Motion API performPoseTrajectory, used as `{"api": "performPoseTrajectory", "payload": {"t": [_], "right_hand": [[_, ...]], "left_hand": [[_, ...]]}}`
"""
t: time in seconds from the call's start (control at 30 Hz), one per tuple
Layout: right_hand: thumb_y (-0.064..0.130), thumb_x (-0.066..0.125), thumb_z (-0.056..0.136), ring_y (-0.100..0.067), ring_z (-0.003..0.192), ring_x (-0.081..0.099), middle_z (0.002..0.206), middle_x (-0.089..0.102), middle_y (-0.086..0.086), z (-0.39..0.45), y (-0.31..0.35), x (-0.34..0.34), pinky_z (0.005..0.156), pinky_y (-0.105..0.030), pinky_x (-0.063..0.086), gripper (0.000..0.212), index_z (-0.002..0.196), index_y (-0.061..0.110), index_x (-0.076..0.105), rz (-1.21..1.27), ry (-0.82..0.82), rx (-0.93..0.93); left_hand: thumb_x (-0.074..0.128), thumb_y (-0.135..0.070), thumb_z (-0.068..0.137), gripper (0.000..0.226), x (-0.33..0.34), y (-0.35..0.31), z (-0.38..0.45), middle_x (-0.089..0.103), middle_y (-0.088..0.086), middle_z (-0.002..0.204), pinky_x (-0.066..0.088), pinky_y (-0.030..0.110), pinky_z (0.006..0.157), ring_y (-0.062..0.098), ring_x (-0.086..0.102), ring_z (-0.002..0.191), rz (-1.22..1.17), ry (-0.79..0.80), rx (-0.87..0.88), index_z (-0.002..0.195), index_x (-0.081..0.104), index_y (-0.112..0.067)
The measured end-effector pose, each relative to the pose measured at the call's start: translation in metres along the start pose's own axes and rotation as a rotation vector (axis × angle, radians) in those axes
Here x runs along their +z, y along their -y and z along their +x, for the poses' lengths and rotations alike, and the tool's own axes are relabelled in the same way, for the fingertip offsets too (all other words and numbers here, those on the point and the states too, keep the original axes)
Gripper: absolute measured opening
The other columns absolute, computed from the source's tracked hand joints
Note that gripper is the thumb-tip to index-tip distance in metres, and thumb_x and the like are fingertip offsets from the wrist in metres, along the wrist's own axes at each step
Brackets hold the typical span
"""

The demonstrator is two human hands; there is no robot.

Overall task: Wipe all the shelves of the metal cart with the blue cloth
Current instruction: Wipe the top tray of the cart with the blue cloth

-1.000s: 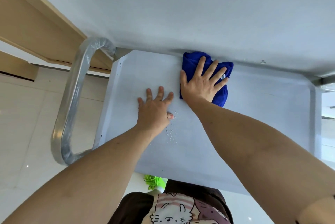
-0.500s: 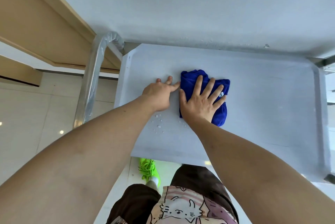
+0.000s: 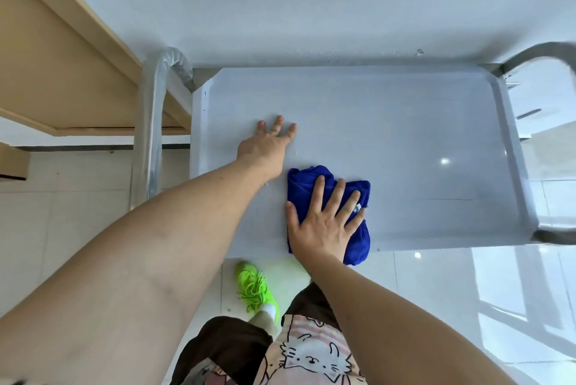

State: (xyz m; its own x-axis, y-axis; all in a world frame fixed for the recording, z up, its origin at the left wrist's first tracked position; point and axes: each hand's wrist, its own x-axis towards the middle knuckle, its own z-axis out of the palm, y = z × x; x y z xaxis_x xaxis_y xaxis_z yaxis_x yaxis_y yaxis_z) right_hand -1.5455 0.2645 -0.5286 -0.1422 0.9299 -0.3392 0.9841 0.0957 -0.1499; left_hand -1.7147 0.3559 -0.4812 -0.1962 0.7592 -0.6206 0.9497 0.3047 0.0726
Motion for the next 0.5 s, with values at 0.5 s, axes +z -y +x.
{"api": "performPoseTrajectory", "payload": {"t": [0.5], "right_hand": [[0.071,0.027,0.097,-0.052,0.149,0.006,0.164,0.019,-0.02,-0.074,0.014,0.032,0.115,-0.072,0.006,0.079,0.16,0.024,0.017,-0.014,-0.004,-0.178]], "left_hand": [[0.057,-0.004,0.091,0.096,0.005,0.008,0.004,-0.015,-0.011,0.162,0.052,0.039,0.089,0.024,0.0,0.15,0.04,-0.069,0.038,0.151,-0.008,-0.043]]}}
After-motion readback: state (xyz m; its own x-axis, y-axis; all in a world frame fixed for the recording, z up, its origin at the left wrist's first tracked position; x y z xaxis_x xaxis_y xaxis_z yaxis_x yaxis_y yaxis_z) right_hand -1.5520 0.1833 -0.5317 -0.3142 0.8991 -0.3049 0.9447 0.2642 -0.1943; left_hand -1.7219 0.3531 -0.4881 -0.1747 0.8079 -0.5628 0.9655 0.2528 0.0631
